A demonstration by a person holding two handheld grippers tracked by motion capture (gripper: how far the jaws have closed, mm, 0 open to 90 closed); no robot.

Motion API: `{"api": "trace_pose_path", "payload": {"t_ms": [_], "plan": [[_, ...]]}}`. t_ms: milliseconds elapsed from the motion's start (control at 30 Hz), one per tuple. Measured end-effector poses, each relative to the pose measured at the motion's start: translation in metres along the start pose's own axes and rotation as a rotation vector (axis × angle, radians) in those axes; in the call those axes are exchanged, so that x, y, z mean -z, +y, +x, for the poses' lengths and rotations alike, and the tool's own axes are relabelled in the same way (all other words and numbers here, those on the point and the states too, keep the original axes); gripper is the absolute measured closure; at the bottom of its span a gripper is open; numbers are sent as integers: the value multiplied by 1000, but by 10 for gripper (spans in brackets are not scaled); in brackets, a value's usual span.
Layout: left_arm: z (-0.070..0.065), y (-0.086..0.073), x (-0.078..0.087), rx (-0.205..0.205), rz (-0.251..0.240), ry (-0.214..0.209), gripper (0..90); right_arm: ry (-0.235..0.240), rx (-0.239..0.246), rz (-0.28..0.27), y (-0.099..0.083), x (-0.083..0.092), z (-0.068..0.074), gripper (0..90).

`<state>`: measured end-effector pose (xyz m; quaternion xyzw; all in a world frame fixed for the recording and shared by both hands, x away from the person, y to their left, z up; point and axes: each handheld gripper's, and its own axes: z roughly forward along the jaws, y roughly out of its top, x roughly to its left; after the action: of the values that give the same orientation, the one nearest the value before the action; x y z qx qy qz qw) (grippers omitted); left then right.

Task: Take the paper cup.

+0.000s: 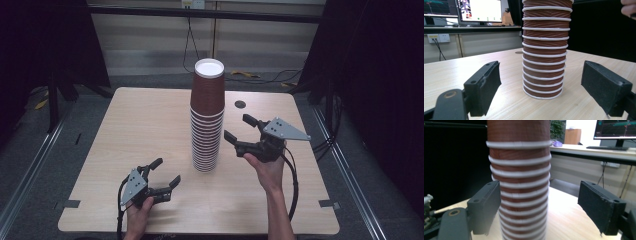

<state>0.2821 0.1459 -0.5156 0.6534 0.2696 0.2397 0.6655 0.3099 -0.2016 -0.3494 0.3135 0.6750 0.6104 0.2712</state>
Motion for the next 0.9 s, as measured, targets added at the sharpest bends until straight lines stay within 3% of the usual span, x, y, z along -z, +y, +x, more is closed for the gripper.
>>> {"api": "trace_pose_path", "payload": {"t_ms": [200, 300, 600, 900], "plan": [[0, 0, 0, 0, 0, 0, 156, 63, 11, -15, 26, -6, 0, 184], [0, 0, 0, 0, -1, 0, 156, 78, 38, 4, 34, -10, -1, 183], [0, 0, 0, -2, -2, 1, 155, 141, 52, 37, 57, -16, -5, 181], [0, 0, 0, -3, -1, 1, 155, 153, 64, 50, 80, -26, -6, 166]]}}
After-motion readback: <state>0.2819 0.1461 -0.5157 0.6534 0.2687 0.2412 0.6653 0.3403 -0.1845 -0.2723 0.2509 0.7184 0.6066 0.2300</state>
